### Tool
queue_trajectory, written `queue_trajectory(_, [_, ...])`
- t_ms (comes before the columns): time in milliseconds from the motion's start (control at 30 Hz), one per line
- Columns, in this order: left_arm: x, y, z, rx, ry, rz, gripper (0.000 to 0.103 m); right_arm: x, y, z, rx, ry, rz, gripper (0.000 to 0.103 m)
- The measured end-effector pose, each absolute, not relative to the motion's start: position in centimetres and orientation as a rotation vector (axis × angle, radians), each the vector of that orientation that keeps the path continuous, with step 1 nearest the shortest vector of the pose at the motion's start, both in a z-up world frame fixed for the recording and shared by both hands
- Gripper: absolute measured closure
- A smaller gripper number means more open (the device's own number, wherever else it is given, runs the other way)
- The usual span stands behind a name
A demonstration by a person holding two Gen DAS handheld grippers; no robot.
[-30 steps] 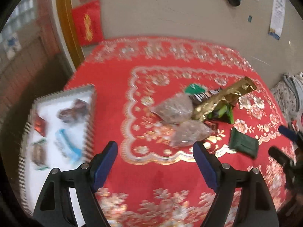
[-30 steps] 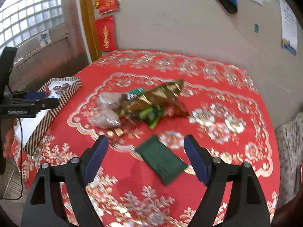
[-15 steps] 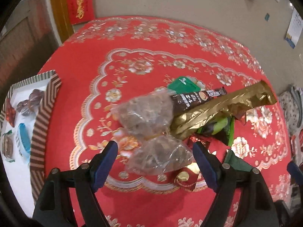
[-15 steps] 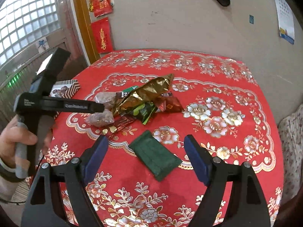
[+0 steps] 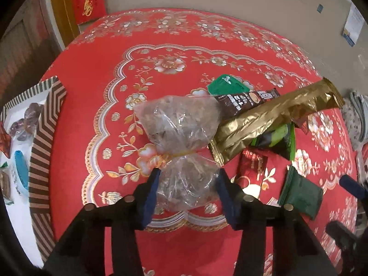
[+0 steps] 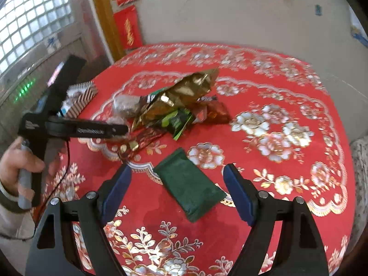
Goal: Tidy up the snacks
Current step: 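Grasp the clear string-tied nut bag with the left gripper while the right gripper grasps the dark green pouch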
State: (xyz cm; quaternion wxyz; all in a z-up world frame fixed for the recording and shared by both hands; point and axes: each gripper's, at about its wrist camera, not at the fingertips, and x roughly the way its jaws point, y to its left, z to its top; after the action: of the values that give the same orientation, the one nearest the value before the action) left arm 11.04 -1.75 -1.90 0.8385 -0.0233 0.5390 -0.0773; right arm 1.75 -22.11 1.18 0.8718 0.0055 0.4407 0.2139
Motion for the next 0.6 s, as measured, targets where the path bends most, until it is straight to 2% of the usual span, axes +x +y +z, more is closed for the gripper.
queue_trajectory(467, [9.3,-0.8,-1.6,-0.021,1.107,-0.139,0.059,3.1,-22.0,-0.1,-0.074,0.926,0.529,0.020])
queue_trajectory(600, [8.8,-0.4,-1.6,-0.031,1.112,-0.143,0.059,3.3,-20.9,-1.0,-0.178,0.944,0.547,0.020])
